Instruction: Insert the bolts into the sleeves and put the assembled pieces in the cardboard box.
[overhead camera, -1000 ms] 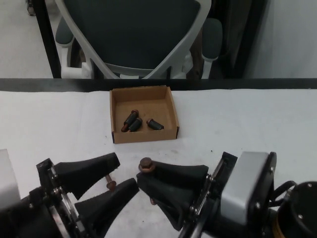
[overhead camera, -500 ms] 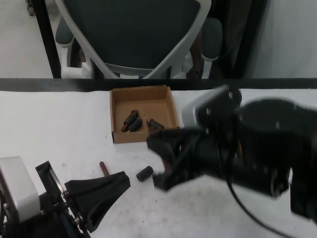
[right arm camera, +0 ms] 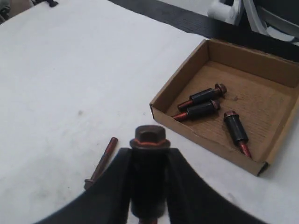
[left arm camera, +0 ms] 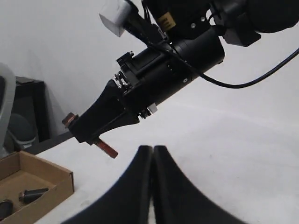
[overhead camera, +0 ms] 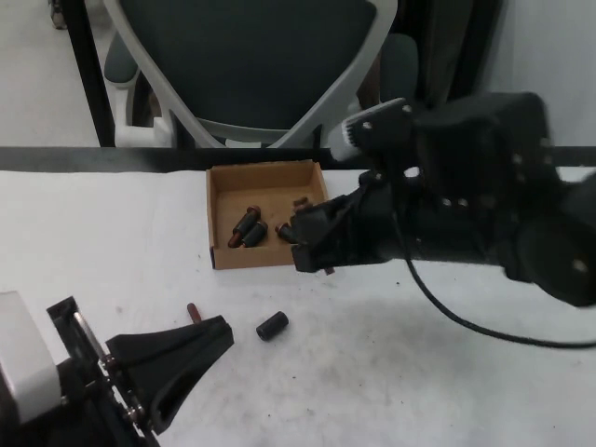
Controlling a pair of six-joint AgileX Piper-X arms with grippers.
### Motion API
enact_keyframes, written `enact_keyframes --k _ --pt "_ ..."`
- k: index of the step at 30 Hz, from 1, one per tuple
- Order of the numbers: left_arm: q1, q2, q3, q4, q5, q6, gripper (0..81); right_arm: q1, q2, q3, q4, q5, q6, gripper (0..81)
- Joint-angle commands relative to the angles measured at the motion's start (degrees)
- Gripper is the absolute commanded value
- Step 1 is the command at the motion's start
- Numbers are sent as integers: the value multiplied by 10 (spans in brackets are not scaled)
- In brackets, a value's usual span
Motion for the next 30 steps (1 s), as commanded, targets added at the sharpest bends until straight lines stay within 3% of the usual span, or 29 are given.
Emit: enact_keyframes --k 1,9,19,30 --pt "-2 -52 -4 82 -36 16 8 -9 39 -55 33 -22 -17 3" --pt "-2 -170 -62 414 -114 75 8 -20 164 -220 155 -22 -48 3" --pt "-2 -180 -63 417 -126 76 8 -50 284 -400 263 -22 -61 3" --pt "-2 -180 -63 409 -124 73 8 -79 380 -511 295 -13 -55 3"
